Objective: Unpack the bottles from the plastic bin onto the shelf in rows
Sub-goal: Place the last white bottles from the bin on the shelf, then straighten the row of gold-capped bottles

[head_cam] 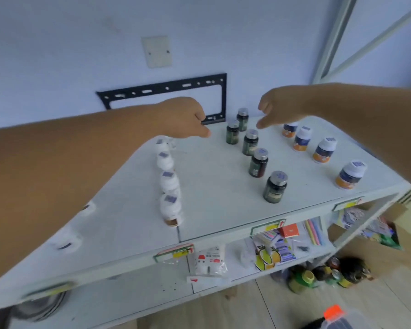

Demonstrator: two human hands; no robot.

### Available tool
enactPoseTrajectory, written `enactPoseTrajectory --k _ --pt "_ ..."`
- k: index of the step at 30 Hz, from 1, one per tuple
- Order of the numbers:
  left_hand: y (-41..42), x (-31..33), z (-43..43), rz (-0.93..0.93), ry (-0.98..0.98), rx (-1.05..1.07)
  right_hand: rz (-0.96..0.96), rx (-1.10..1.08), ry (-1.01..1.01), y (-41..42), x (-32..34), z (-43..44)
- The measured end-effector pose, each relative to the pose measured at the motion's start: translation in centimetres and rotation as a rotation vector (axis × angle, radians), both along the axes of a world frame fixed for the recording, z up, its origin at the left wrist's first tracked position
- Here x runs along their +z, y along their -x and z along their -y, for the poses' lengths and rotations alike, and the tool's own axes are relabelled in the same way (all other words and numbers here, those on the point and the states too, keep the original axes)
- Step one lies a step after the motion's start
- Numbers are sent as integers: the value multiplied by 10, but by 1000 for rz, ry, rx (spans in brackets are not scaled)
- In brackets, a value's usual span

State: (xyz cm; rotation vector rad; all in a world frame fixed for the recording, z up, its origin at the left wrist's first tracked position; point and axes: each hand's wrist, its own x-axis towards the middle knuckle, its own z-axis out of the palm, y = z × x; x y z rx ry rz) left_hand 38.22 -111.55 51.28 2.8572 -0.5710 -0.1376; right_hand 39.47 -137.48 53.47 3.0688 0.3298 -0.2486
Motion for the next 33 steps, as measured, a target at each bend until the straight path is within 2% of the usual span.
enactPoseTrajectory --k 5,10,16,26,33 --pt "87 16 -63 63 31 148 21 97 -52 56 17 -47" --pt "161 18 -127 22 -35 327 31 222 -187 105 20 -107" --pt "218 11 -196 -10 -24 496 0 329 -215 155 7 -165" --pt "271 29 -365 11 27 639 1 390 -187 160 15 -309" --pt "295 3 -492 -44 106 673 -42 429 -181 153 -8 -449"
